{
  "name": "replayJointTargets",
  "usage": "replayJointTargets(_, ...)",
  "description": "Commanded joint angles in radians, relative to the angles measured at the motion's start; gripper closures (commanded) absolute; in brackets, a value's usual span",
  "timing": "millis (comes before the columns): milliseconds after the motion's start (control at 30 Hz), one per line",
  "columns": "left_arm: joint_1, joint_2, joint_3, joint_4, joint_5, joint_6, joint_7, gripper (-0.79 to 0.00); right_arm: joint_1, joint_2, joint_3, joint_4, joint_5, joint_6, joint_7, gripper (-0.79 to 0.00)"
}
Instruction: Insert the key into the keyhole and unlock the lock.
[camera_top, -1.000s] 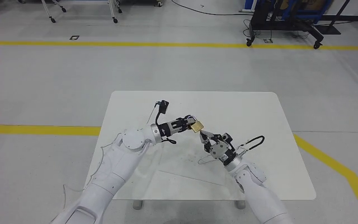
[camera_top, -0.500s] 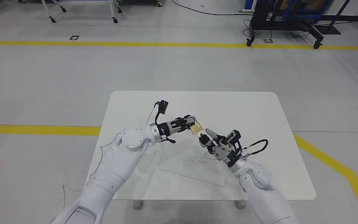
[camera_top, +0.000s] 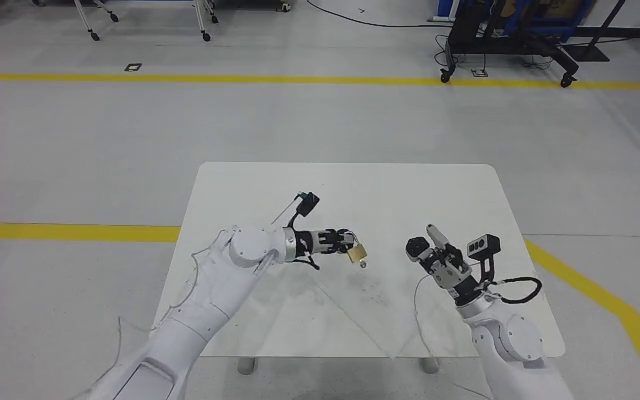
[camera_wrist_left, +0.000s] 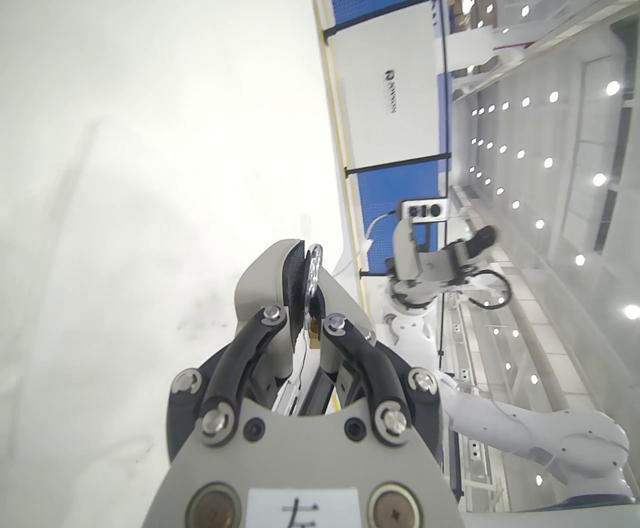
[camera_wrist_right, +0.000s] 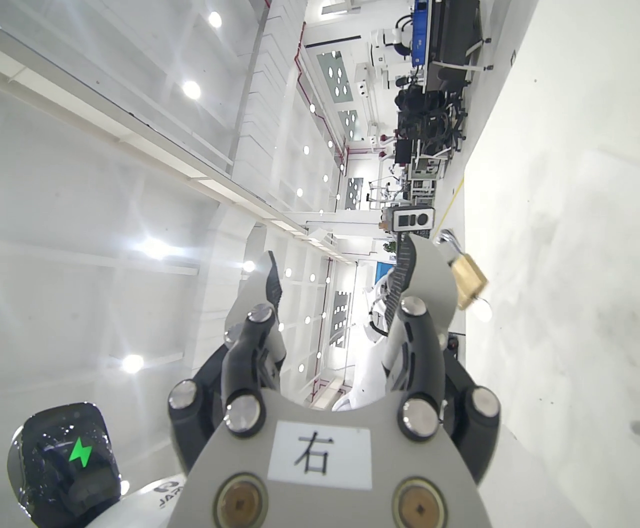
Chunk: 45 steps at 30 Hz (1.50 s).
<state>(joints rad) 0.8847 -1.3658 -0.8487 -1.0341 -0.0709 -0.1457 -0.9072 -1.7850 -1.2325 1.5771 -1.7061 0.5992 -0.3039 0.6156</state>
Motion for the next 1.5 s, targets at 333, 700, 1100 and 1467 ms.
replayJointTargets(333, -0.058, -0.025, 0.078, 0.079, 0.073, 0.082, -0.038, 0.0, -0.001, 0.0, 0.001, -0.002, 0.002, -0.002, 0.001, -0.785)
replayJointTargets(700, -0.084, -0.047, 0.133, 0.119, 0.153, 0.132, -0.002, -0.012, -0.001, 0.0, 0.001, -0.002, 0.002, -0.002, 0.001, -0.785)
replayJointTargets(1100, -0.092, -0.052, 0.11, 0.137, 0.138, 0.12, 0.022, -0.785, -0.001, 0.0, 0.001, -0.002, 0.002, -0.002, 0.001, -0.785)
replayJointTargets(1467, -0.055, -0.027, -0.002, 0.087, 0.037, 0.019, 0.066, -0.785, 0.015, 0.004, -0.003, -0.108, 0.07, 0.074, 0.076, -0.785)
